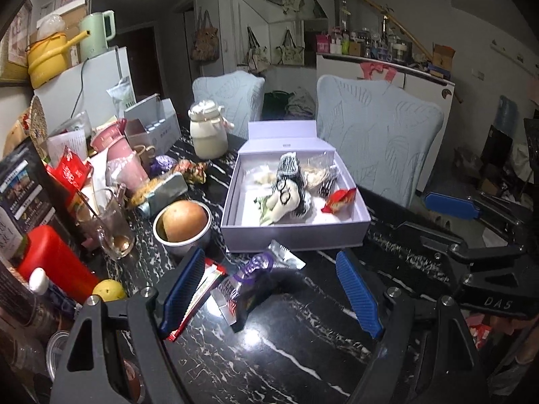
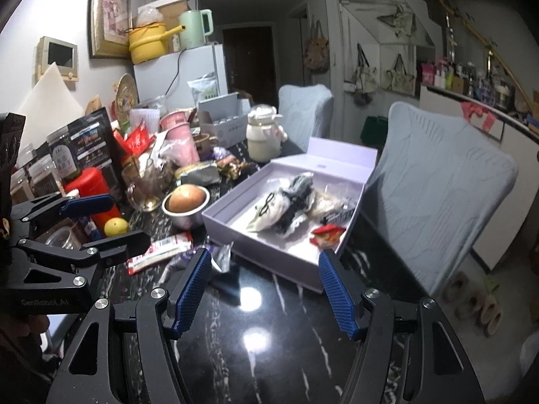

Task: Organize soft objects
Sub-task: 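Withdraw both open grippers from the gift box, then grasp the purple-printed silver snack bag on the table with the left gripper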

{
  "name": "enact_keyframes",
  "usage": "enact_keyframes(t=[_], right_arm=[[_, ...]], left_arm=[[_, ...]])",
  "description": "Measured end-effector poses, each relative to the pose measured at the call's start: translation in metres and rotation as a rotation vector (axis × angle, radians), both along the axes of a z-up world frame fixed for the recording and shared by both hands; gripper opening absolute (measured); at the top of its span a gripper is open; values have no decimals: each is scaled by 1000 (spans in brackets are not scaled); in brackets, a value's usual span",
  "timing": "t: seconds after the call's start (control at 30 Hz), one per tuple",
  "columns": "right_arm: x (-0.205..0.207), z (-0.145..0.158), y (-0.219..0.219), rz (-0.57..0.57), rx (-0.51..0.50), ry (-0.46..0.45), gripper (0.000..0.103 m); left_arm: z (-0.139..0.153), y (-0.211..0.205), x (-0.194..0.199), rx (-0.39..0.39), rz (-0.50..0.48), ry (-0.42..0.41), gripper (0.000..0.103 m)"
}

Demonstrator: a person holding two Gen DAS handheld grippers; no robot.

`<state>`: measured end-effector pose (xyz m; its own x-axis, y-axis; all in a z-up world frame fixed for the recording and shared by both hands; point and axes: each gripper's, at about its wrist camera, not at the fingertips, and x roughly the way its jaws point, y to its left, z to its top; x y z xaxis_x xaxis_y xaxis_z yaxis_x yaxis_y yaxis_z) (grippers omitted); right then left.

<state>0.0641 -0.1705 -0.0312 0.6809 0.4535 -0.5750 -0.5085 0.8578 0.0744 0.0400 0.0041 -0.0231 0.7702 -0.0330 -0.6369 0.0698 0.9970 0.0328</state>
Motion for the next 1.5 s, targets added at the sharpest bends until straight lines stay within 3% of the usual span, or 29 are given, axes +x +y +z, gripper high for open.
enact_keyframes(t=[0.57, 1.03, 1.13, 1.27, 1.5], right_arm=[[40, -60, 11, -19, -32, 159, 66], [74, -82, 13, 4, -38, 226, 66], [77, -84, 13, 10, -37, 230, 66], [80, -84, 10, 11, -38, 229, 67], [81, -80, 7, 37, -24, 226, 67]], left_arm=[[-77, 20, 69, -56, -95, 165, 80], [-114, 16, 99, -12, -95, 261, 80], [-123, 12, 101, 13, -74, 266, 69], [-123, 6, 98, 42, -62, 255, 41], [-107, 15, 75, -39, 82, 228, 36]])
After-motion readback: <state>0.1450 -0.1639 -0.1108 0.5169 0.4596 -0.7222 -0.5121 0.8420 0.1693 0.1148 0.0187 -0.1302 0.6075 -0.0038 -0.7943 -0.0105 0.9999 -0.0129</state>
